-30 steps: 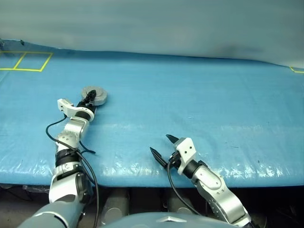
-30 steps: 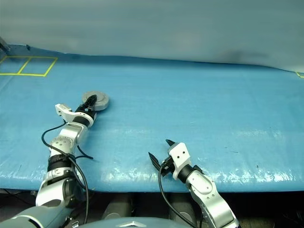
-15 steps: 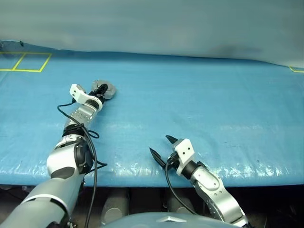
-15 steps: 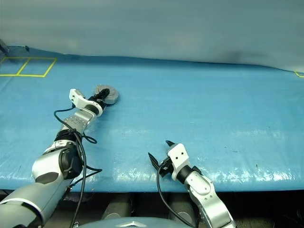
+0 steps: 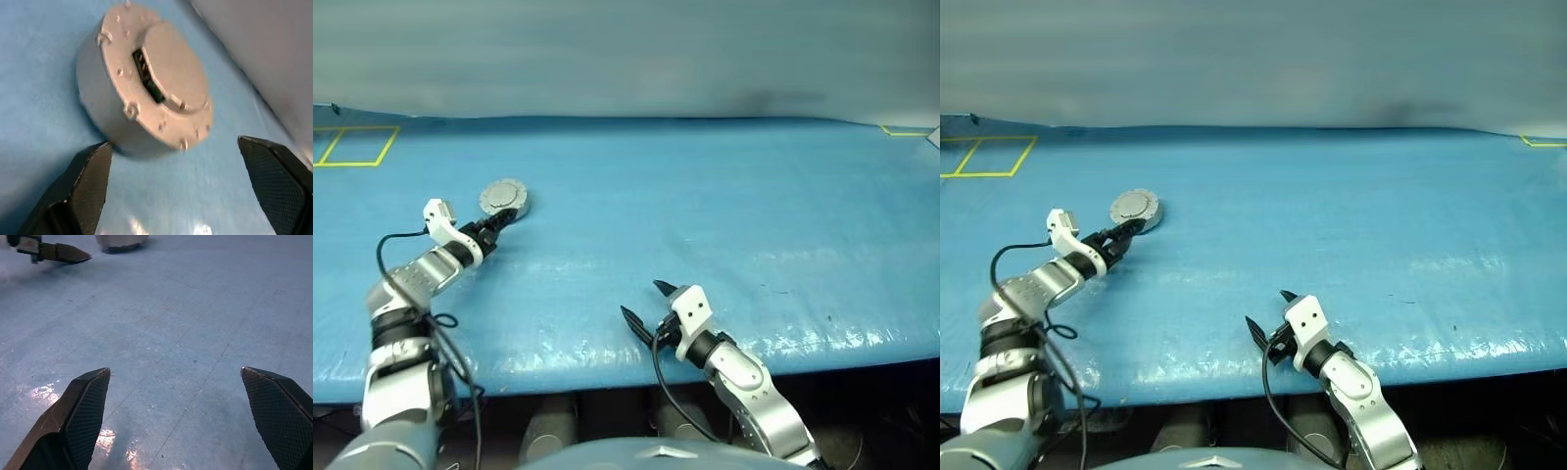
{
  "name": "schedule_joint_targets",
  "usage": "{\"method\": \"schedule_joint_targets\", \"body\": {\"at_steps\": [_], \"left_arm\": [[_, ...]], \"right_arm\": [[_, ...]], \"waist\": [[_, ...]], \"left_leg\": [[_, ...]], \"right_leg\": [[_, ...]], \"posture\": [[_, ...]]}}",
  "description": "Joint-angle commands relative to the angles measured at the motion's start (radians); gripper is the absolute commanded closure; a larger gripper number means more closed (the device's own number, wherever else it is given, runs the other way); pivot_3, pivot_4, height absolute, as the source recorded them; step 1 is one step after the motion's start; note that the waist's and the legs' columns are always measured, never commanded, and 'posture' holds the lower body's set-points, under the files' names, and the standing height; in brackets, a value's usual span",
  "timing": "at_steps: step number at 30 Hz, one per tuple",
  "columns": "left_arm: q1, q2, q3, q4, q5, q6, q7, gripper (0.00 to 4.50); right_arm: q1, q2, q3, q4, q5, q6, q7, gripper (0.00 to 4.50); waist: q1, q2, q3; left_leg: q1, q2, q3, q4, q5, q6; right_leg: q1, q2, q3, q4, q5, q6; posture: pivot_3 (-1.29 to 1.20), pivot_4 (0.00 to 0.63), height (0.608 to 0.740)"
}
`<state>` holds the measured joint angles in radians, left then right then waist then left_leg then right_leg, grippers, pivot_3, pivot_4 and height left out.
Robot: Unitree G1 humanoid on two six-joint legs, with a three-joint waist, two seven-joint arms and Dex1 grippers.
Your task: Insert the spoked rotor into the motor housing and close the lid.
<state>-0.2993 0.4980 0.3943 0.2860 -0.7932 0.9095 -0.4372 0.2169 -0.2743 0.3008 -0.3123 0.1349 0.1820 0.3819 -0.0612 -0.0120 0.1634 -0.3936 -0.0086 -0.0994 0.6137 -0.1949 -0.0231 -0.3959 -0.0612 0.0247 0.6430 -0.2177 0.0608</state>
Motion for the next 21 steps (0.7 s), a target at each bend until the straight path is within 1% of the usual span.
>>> {"method": "schedule_joint_targets", "body": {"at_steps": [1, 2, 4, 5, 8, 10, 13, 15, 18, 21], "left_arm": [[0.181, 0.019, -0.148, -0.241, 0.077, 0.012, -0.032, 0.03], [0.243, 0.028, -0.197, -0.331, 0.14, -0.069, -0.038, 0.03], [0.353, 0.02, -0.281, -0.456, 0.311, -0.376, -0.083, 0.03], [0.393, 0.01, -0.311, -0.497, 0.378, -0.487, -0.081, 0.03], [0.468, -0.069, -0.345, -0.566, 0.487, -0.69, -0.018, 0.03], [0.514, -0.118, -0.369, -0.57, 0.563, -0.825, 0.017, 0.03], [0.555, -0.155, -0.393, -0.543, 0.629, -0.944, 0.029, 0.03], [0.564, -0.181, -0.39, -0.526, 0.645, -0.982, 0.052, 0.03], [0.572, -0.212, -0.384, -0.505, 0.675, -1.024, 0.086, 0.03], [0.571, -0.224, -0.39, -0.488, 0.672, -1.049, 0.077, 0.03]], "right_arm": [[-0.011, 0.022, -0.04, -0.002, 0.038, -0.023, 0.011, 0.0], [-0.014, 0.027, -0.05, 0.002, 0.041, -0.027, 0.009, 0.0], [-0.015, 0.036, -0.074, 0.007, 0.061, -0.028, 0.018, 0.0], [-0.012, 0.035, -0.082, 0.01, 0.067, -0.034, 0.026, 0.0], [0.001, 0.027, -0.099, 0.013, 0.047, -0.077, 0.026, 0.0], [0.014, 0.024, -0.116, 0.007, 0.054, -0.076, 0.025, 0.0], [0.029, 0.023, -0.134, 0.002, 0.056, -0.077, 0.022, 0.0], [0.038, 0.026, -0.142, 0.0, 0.06, -0.072, 0.023, 0.0], [0.042, 0.029, -0.149, 0.009, 0.054, -0.073, 0.019, 0.0], [0.036, 0.047, -0.158, 0.013, 0.068, -0.067, 0.013, 0.0]], "waist": [[0.009, 0.001, -0.002], [0.015, 0.003, -0.003], [0.025, 0.007, -0.005], [0.027, 0.007, -0.005], [0.049, 0.004, -0.005], [0.053, 0.003, -0.005], [0.052, 0.003, -0.006], [0.05, 0.003, -0.006], [0.049, 0.003, -0.006], [0.049, 0.003, -0.005]], "left_leg": [[0.0, 0.001, 0.0, 0.0, 0.0, -0.001], [0.0, 0.001, -0.001, 0.0, -0.001, -0.001], [0.0, 0.003, 0.0, 0.0, -0.002, -0.004], [0.0, 0.003, 0.001, 0.0, -0.004, -0.006], [-0.005, 0.002, 0.003, 0.0, -0.003, -0.004], [-0.009, 0.002, 0.003, 0.002, -0.001, -0.001], [-0.013, 0.0, 0.004, 0.002, -0.001, 0.0], [-0.016, 0.001, 0.004, 0.002, 0.0, 0.0], [-0.017, 0.001, 0.004, 0.002, 0.0, 0.0], [-0.017, 0.001, 0.004, 0.002, 0.0, 0.0]], "right_leg": [[-0.001, 0.0, 0.0, 0.0, -0.001, 0.0], [-0.001, 0.0, 0.0, 0.0, -0.001, -0.001], [-0.003, -0.002, 0.001, 0.0, -0.001, -0.001], [-0.002, -0.003, 0.002, -0.001, -0.001, 0.0], [-0.005, -0.004, 0.003, -0.001, -0.001, 0.0], [-0.013, -0.004, 0.003, -0.001, -0.001, 0.0], [-0.013, -0.002, 0.002, 0.0, -0.001, 0.0], [-0.017, 0.0, 0.002, 0.0, -0.001, 0.0], [-0.017, 0.0, 0.001, 0.0, -0.001, 0.0], [-0.017, 0.0, 0.001, 0.0, -0.001, 0.0]], "posture": [[0.0, 0.15, 0.74], [0.0, 0.15, 0.74], [0.0, 0.15, 0.74], [0.0, 0.15, 0.74], [0.0, 0.15, 0.74], [0.0, 0.15, 0.74], [0.0, 0.15, 0.74], [0.0, 0.15, 0.74], [0.0, 0.15, 0.74], [0.0, 0.15, 0.74]]}}
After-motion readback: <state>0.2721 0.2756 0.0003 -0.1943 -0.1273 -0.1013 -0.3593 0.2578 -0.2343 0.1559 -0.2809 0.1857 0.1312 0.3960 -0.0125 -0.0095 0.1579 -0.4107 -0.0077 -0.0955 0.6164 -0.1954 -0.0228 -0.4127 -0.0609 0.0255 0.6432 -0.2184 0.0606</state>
